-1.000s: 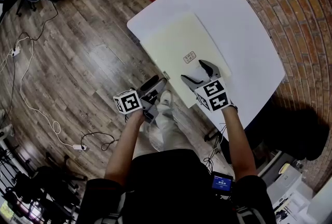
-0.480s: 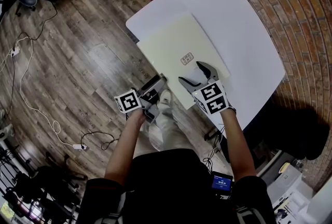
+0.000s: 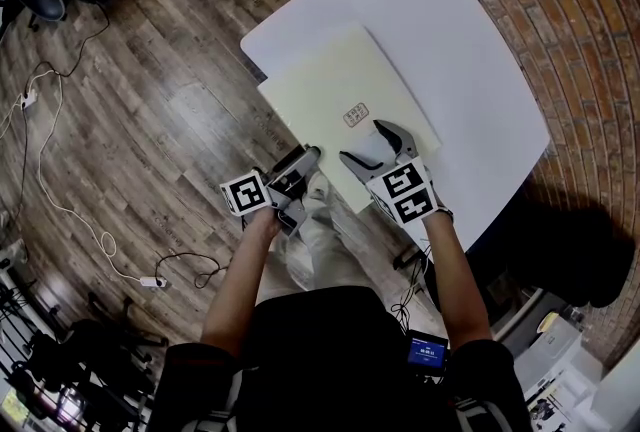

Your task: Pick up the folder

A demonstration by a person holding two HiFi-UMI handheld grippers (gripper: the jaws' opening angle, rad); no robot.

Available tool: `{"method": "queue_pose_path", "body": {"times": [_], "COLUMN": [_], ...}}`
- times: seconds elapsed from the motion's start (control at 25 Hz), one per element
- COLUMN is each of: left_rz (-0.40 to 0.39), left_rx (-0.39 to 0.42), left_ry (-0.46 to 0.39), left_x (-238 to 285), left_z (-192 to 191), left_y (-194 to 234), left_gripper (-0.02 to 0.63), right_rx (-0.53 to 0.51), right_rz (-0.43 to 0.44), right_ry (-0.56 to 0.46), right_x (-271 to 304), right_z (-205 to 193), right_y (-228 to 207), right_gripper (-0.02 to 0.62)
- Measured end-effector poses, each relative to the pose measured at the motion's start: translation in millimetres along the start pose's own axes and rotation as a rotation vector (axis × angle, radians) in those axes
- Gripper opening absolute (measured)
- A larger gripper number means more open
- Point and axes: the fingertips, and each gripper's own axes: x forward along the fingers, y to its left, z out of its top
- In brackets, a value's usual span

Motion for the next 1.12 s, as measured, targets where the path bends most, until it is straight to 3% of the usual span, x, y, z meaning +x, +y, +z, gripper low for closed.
{"method": "queue_pose_path", "body": {"times": [0.96,1.12], "left_rz": [-0.026,-0.060], "left_rx": [-0.016,0.028], "left_ry": [0.028,0.039], "left_x": [13.6,20.9], "left_z": [-2.5,-4.7], "left_y": [-2.5,-12.2], "left_gripper": [0.387,0.387], "right_rx": [-0.059,-0.061], "right_rz": [0.076,0.074], "right_ry": [0.006,0.006], "right_x": [4.8,5.1], "right_z": [5.0,6.4], "right_y": [38.7,41.1], "right_gripper": [0.336,0.336]}}
